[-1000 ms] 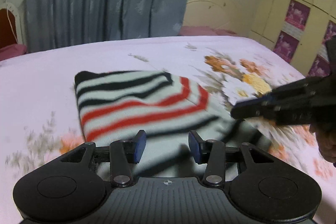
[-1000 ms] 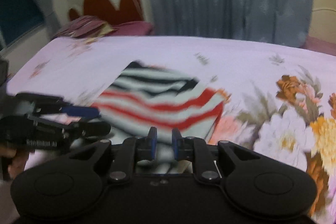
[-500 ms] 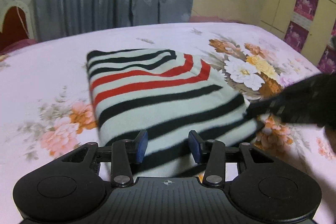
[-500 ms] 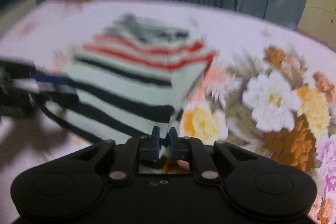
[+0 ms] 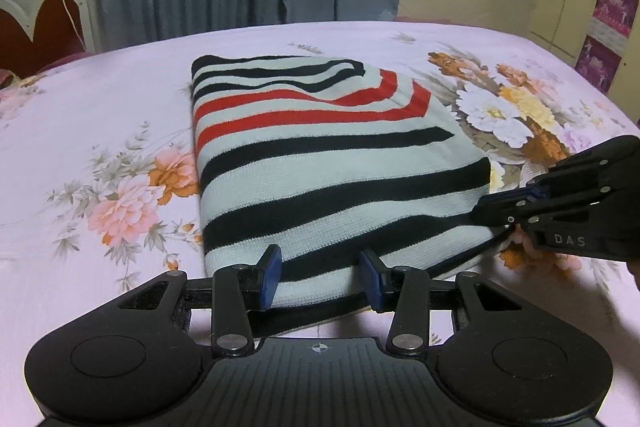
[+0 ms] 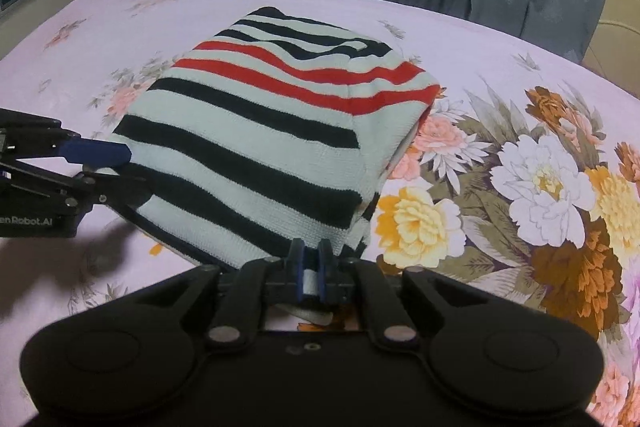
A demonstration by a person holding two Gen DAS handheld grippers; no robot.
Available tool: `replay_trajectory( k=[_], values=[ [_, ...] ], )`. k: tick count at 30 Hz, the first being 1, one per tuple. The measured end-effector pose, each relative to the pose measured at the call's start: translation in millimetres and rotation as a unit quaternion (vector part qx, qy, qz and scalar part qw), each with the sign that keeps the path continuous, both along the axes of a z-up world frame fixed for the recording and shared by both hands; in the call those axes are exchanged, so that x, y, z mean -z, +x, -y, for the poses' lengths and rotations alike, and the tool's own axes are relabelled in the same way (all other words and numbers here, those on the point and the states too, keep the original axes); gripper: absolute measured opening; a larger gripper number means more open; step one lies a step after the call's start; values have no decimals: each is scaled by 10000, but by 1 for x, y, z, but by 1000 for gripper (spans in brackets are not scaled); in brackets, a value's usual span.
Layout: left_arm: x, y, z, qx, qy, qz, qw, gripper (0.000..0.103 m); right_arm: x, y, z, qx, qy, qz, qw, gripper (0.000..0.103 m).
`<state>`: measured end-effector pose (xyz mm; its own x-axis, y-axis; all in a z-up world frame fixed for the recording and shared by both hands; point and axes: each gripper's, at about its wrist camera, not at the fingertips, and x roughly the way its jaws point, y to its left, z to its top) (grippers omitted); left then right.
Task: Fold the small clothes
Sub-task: 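Release and press the folded stack flat with both grippers, then grasp the other side edge with both grippers and fold it over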
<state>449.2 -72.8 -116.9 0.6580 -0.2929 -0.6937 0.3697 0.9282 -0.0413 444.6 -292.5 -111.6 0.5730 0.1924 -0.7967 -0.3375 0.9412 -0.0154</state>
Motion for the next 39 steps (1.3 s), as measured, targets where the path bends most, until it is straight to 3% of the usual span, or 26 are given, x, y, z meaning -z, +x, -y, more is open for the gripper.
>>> replay_trajectory(
  k=[7, 16, 17, 18, 19, 20, 21, 23, 26, 28, 30, 32, 35, 39],
  values=[
    [2, -1, 8, -133, 178, 59, 9997, 44, 5, -8, -4, -166, -184, 266, 9993, 5],
    [-6, -6, 16, -194, 400, 130, 9989, 47, 2, -8, 5, -171, 131, 243, 9995, 8],
    [-11, -10, 16, -217, 403, 185, 9988, 66, -1, -7, 7, -173, 198, 210, 9994, 11],
    [-18, -15, 16, -290, 419, 318, 9982, 95, -5, -8, 10, -171, 290, 204, 9992, 25],
    [-27, -21, 13, -381, 428, 586, 9966, 103, -12, -10, 16, -104, 458, 269, 9985, 39],
    [-32, -25, 10, -395, 381, 751, 9957, 103, -19, -13, 24, 54, 619, 412, 9972, 71],
    [-38, -25, 6, -384, 304, 776, 9958, 103, -24, -15, 33, 183, 844, 528, 9949, 71],
    [-44, -16, -4, -448, 169, 712, 9963, 103, -27, -7, 52, 373, 1361, 342, 9894, 57],
    [-44, 8, -19, -675, -145, 516, 9963, 102, -22, 15, 80, 826, 1940, 96, 9775, 57],
    [-40, 27, -32, -897, -584, 276, 9939, 102, -14, 32, 102, 1166, 2468, -110, 9620, 57],
    [-31, 45, -42, -1106, -916, -34, 9896, 89, 0, 48, 120, 1456, 2974, -380, 9428, 58],
    [-21, 61, -50, -1257, -1190, -335, 9843, 86, 13, 61, 130, 1615, 3330, -615, 9270, 59],
    [-5, 74, -52, -1308, -1374, -711, 9793, 86, 26, 73, 133, 1695, 3563, -828, 9151, 57],
    [10, 86, -47, -1257, -1443, -921, 9772, 86, 39, 78, 128, 1732, 3389, -916, 9202, 37]
  ],
)
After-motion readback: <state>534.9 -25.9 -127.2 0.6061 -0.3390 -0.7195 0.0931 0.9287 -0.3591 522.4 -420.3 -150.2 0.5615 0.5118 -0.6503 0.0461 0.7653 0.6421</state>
